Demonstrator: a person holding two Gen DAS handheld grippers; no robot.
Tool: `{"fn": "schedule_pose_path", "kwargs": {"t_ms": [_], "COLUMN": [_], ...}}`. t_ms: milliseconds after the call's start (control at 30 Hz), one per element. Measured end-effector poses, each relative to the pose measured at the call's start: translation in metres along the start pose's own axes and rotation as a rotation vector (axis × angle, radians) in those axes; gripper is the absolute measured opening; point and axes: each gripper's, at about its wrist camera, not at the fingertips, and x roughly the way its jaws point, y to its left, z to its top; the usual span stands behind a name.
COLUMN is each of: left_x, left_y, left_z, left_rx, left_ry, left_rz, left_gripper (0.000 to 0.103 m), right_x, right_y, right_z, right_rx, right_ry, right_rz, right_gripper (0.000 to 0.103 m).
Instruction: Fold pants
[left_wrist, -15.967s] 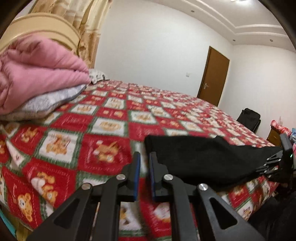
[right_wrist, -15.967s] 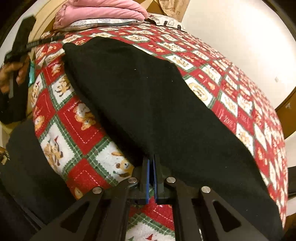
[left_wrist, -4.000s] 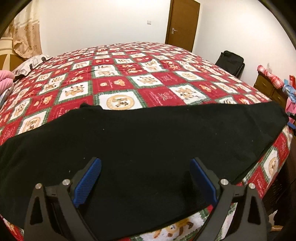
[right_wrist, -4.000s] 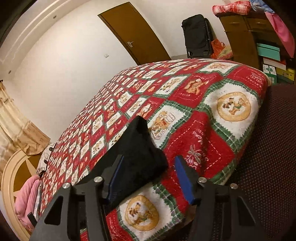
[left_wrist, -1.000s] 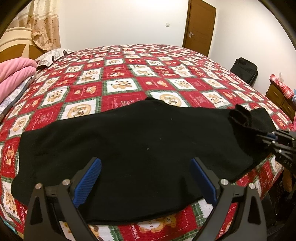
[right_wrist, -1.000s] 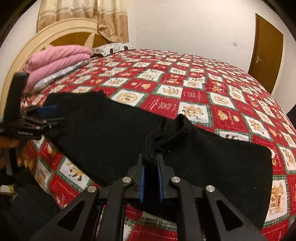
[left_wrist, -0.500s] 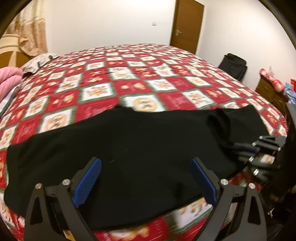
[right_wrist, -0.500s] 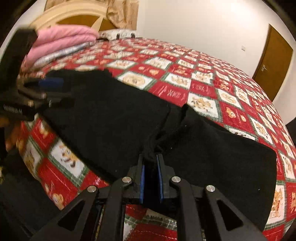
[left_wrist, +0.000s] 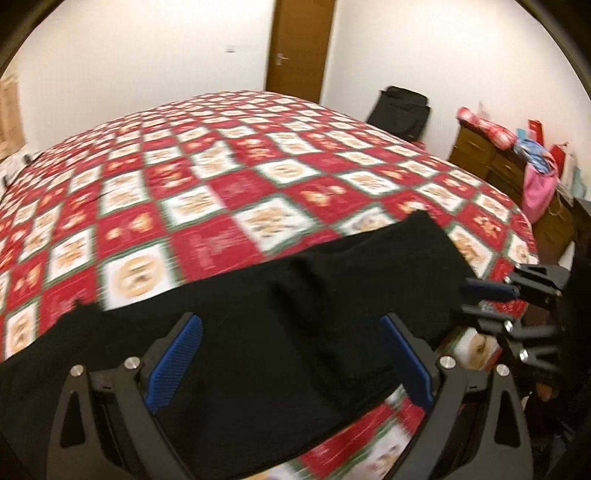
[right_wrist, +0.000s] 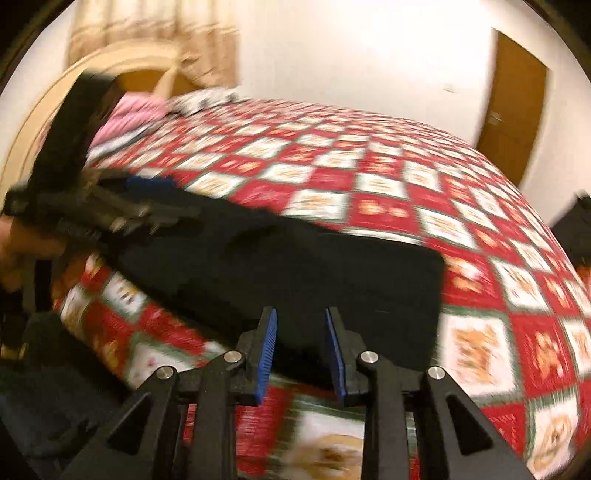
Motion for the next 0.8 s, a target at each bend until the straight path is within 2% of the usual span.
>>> {"fn": "schedule_pose_path", "kwargs": {"t_ms": [67,133,200,267,300,333,367,400,433,633,700,800], "left_x": [0.007,0.016,0.026,0.039,0.043,0.047,0.051,0.054,0.054,0.036,0.039,0.048], "left_y": [-0.014,-0.024,-0.026,-0.027,-0.026,-0.026,-0.025,-0.026,-0.028,-0.023,-0.01,0.009], "left_z": [0.006,0.012,0.018,0.02,0.019,0.018,0.017,0.015,0.014,0.01,0.007,0.0], "left_rx": [0.049,0.092,0.092,0.083,0.077,0.068,0.063,0.064,0.067,0.077,0.06,0.011], "left_ry": [-0.011,-0.009,0.014,0.053,0.064,0.073,0.087,0.105,0.115,0.079,0.099,0.139], "left_rz": [0.012,0.011,-0.002,-0.003,0.0,-0.006,-0.024,-0.033,-0.036,0.01,0.042,0.052], "left_gripper": [0.095,0.08,0.071,0.071,0.066,0.048,0.036,0.014,0.01,0.005,0.005,0.005], "right_x": [0.0,0.002,0.005,0.006,0.007,0.006,0.005,0.002,0.002,0.002,0.002,0.007], "right_y": [-0.015,-0.027,-0.031,-0.032,-0.032,-0.031,-0.031,-0.031,-0.032,-0.04,-0.043,-0.045], "right_z": [-0.002,-0.003,-0.005,-0.006,-0.007,-0.006,-0.006,-0.007,-0.007,-0.009,-0.009,-0.01], "right_rx": [0.065,0.121,0.15,0.163,0.164,0.162,0.161,0.162,0.164,0.212,0.228,0.241], "right_ry": [-0.006,-0.018,-0.013,-0.015,-0.015,-0.018,-0.025,-0.031,-0.034,-0.043,-0.048,-0.03], "right_rz": [-0.013,-0.025,-0.019,-0.012,-0.008,-0.004,-0.009,-0.014,-0.016,-0.03,-0.034,-0.027], "right_gripper": [0.028,0.028,0.028,0.028,0.028,0.028,0.028,0.028,0.029,0.029,0.029,0.03]}}
